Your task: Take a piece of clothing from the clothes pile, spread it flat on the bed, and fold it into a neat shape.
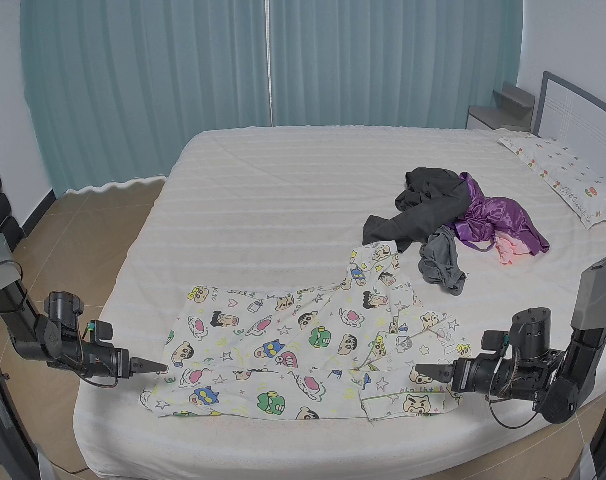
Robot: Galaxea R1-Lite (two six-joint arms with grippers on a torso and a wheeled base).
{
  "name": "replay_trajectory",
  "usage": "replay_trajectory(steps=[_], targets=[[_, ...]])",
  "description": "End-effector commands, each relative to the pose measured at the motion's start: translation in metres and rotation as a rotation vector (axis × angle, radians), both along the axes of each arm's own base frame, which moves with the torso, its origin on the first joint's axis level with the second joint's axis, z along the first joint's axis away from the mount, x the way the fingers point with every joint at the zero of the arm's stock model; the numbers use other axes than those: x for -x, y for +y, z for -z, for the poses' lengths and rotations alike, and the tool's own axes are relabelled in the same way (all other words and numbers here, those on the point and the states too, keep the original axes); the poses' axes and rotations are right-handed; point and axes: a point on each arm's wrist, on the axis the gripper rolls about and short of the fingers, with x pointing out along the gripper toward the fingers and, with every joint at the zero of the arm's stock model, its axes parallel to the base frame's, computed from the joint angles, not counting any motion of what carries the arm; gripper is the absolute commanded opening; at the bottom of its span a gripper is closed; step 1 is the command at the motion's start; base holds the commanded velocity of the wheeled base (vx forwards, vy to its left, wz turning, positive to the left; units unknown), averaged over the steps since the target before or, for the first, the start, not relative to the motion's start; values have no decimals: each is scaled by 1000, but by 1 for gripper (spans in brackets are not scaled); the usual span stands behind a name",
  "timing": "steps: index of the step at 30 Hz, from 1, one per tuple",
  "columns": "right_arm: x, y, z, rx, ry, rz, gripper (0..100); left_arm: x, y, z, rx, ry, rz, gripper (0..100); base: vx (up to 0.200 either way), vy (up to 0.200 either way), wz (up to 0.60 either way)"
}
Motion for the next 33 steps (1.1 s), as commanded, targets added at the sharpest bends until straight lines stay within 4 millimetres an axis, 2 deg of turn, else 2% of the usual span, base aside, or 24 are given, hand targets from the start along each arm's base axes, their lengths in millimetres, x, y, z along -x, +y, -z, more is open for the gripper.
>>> replay_trajectory(steps=[1,5,9,20,33], targets=[[-3,-15,31,25,51,-2,100,-12,-10,18,38,-12,16,100,0,0,0],[-2,-18,40,19,35,2,100,-20,-18,21,62,-35,-4,100,0,0,0],[-3,-18,39,5,32,-15,100,-22,-23,19,85,-29,-17,100,0,0,0],[2,-13,39,10,24,-92,100,-23,-22,20,82,-26,-23,100,0,0,0],[1,-8,44,13,34,-109,100,-26,-28,31,41,-4,-20,100,0,0,0]])
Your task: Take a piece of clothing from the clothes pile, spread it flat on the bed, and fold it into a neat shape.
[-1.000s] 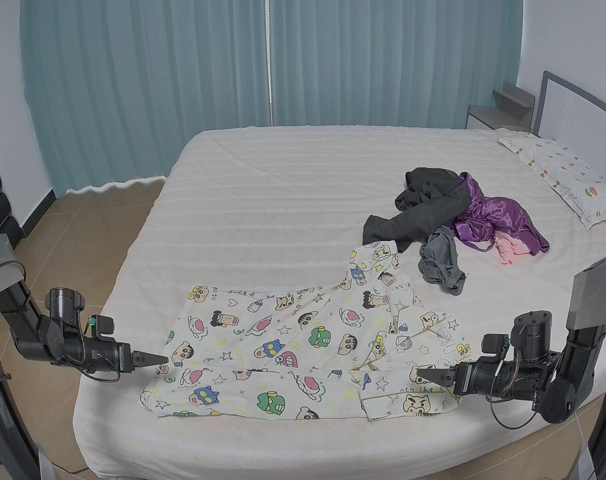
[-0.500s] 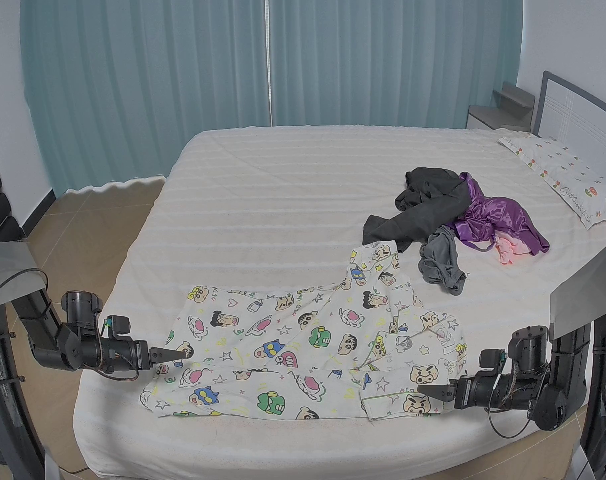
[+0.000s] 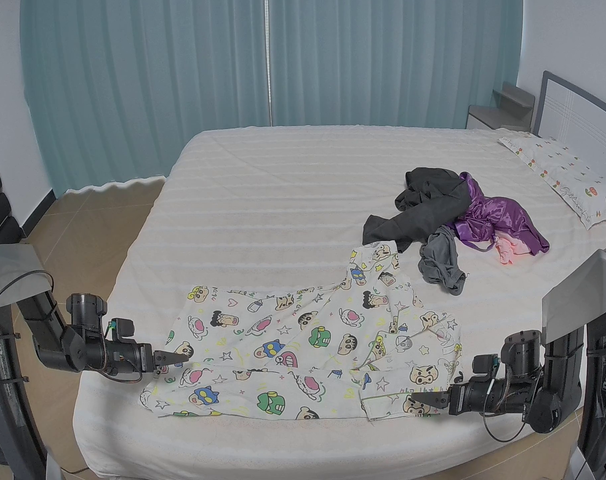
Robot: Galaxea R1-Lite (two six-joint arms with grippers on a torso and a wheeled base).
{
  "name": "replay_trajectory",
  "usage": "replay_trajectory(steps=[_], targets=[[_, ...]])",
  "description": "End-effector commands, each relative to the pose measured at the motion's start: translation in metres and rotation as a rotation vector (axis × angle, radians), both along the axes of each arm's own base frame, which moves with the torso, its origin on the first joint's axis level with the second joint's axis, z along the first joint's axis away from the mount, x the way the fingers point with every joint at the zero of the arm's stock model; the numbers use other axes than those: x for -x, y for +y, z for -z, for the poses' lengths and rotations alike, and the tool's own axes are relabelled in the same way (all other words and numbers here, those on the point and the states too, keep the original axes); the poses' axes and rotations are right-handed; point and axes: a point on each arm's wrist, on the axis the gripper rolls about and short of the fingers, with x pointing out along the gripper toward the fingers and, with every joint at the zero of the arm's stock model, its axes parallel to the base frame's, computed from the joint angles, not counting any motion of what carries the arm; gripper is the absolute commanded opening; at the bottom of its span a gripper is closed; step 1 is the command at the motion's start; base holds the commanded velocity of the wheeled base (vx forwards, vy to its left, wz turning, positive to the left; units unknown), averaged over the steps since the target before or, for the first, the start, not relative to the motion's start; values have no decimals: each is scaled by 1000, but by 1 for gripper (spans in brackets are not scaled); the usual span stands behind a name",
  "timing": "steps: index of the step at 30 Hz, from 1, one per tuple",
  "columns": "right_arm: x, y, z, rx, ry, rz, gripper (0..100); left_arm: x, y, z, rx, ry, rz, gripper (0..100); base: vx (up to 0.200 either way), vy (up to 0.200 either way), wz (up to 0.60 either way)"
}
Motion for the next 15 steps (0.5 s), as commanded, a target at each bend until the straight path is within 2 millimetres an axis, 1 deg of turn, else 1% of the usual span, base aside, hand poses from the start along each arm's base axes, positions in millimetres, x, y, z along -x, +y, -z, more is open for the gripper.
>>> replay_trajectory(steps=[1,2,3,4,5,15], targets=[[-1,1,1,-2,-10,-2,100,-1,-3,5,-8,13,4,100,0,0,0],[-1,1,1,-3,-9,-5,100,-1,-3,5,-11,14,4,100,0,0,0],[-1,1,1,-3,-9,-5,100,-1,-3,5,-11,14,4,0,0,0,0],[-1,1,1,-3,-9,-5,100,0,-3,5,-14,11,7,0,0,0,0],[-2,1,2,-4,-8,-4,0,0,-3,5,-16,10,7,0,0,0,0],[-2,1,4,-4,-2,1,0,0,-2,6,-18,10,8,0,0,0,0]])
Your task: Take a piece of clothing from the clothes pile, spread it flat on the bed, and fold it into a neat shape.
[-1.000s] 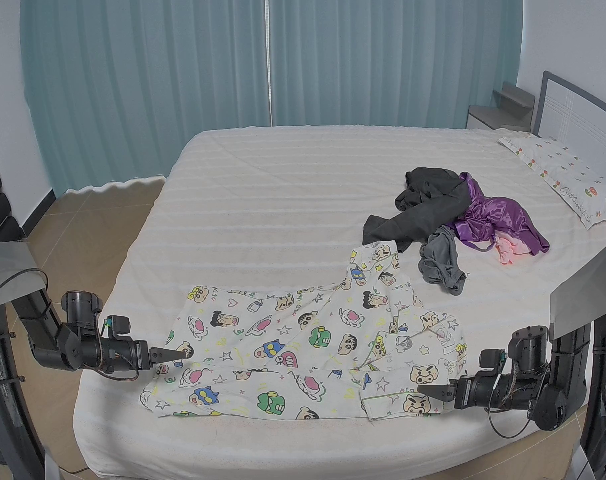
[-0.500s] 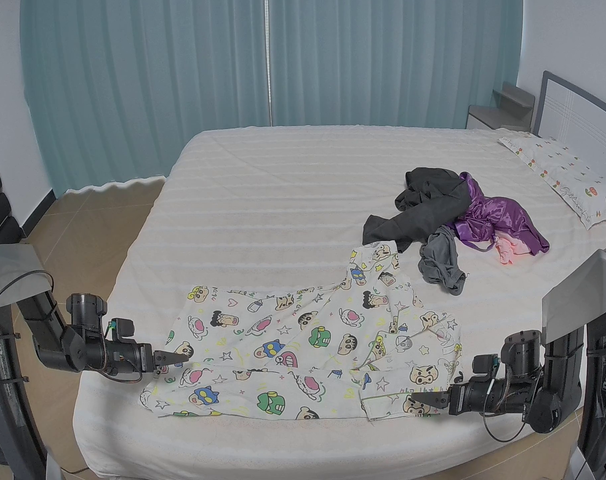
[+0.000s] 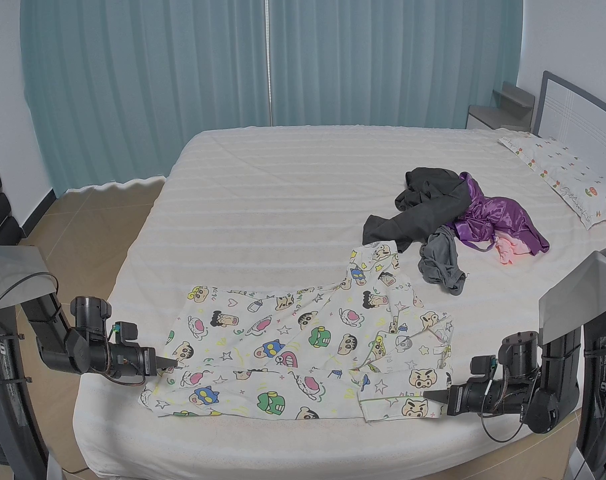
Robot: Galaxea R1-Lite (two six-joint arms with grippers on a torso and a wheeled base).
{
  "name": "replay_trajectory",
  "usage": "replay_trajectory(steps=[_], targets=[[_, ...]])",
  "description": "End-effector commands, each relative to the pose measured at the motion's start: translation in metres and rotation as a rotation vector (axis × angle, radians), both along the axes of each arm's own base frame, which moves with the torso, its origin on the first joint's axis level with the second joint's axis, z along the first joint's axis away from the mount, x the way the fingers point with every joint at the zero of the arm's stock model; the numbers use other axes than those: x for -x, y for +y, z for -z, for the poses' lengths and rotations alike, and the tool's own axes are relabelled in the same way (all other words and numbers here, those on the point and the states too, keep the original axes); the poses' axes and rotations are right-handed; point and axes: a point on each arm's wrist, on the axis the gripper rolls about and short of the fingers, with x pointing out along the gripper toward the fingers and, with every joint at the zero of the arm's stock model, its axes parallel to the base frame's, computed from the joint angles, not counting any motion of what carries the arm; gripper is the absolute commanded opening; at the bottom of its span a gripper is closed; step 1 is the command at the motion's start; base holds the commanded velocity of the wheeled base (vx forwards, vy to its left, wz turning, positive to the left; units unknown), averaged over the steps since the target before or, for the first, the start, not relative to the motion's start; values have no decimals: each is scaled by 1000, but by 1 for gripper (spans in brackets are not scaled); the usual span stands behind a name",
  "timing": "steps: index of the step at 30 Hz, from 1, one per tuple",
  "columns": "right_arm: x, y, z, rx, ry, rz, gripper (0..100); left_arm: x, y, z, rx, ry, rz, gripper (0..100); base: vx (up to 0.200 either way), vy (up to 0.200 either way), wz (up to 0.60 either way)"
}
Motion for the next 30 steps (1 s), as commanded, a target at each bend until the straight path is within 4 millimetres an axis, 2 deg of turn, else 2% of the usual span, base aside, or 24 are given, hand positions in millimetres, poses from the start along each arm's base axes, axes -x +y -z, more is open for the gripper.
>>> replay_trajectory(steps=[1,12,22,23,26,30], targets=[[-1,0,0,0,-12,3,0,1,1,1,-2,1,1,0,0,0,0],[-3,-8,-16,-16,-63,44,0,-3,6,1,-9,-26,-15,0,0,0,0],[-7,-10,-17,-20,-72,72,0,-5,5,2,-22,-19,-34,0,0,0,0],[-10,-13,-17,-19,-80,88,0,-14,2,4,-28,-1,-86,0,0,0,0],[-10,-13,-16,-20,-77,92,0,-20,-1,3,-30,1,-130,0,0,0,0],[-10,-13,-15,-23,-70,95,0,-28,-10,12,-64,-27,-184,0,0,0,0]])
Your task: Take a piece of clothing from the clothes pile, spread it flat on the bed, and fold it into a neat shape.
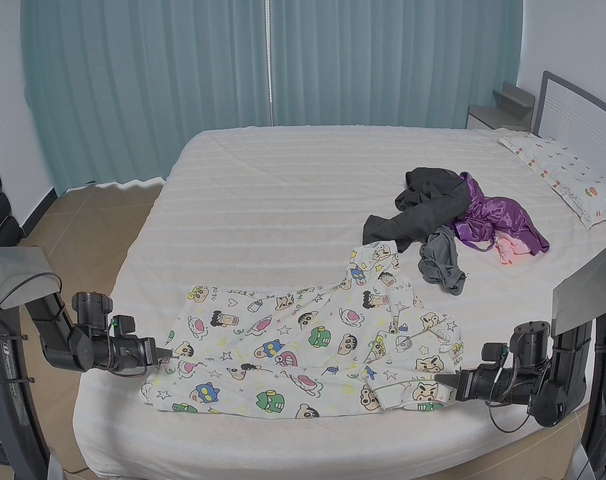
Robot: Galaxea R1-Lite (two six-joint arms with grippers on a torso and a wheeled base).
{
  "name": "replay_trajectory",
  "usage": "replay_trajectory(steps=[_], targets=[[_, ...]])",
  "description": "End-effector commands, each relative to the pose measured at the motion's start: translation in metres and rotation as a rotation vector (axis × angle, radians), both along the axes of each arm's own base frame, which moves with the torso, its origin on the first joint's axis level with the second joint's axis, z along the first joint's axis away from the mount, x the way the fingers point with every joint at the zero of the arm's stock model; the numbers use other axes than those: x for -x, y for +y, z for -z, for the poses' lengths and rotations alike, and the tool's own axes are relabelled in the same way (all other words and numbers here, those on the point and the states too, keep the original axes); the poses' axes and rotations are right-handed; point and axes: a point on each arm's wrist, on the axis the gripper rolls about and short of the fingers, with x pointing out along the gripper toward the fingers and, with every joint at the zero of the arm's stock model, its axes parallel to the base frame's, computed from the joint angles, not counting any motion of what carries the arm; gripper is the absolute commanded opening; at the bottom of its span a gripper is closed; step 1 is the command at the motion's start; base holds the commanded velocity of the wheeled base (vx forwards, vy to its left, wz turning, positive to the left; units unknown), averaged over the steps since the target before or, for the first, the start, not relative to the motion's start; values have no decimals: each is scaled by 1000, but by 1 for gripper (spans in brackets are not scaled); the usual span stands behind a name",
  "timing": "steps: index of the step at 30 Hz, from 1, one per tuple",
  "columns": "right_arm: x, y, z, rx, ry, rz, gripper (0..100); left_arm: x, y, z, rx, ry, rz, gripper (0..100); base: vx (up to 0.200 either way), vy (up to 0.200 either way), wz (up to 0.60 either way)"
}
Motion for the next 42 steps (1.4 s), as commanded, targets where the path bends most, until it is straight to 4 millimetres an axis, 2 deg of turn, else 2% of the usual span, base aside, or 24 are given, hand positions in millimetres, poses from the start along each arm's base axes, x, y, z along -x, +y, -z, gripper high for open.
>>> replay_trajectory(steps=[1,6,15,16,17,24,27,30,35,42], targets=[[-3,-1,0,-9,-15,11,0,-9,-11,14,-25,-4,-29,0,0,0,0],[-6,-2,3,-5,-7,39,0,-10,-17,16,-27,-21,-49,0,0,0,0],[-6,-1,3,-3,-9,39,0,-7,-17,16,-25,-16,-50,0,0,0,0],[-6,-1,2,-3,-11,41,0,-6,-17,15,-20,-15,-49,100,0,0,0],[-5,-1,2,-3,-9,41,100,-6,-17,14,-19,-16,-50,100,0,0,0],[1,-2,-7,3,-23,50,100,-7,-12,-1,30,-28,-112,100,0,0,0],[3,-2,-9,44,-30,109,100,-4,-2,-9,64,-29,-167,100,0,0,0],[2,-2,-22,15,-64,153,100,0,8,-22,94,-43,-211,100,0,0,0],[2,-1,-42,-76,-103,199,100,1,14,-49,262,-53,-280,100,40,0,0],[-6,-4,-52,-107,-149,269,100,0,12,-50,297,-81,-288,100,200,0,0]])
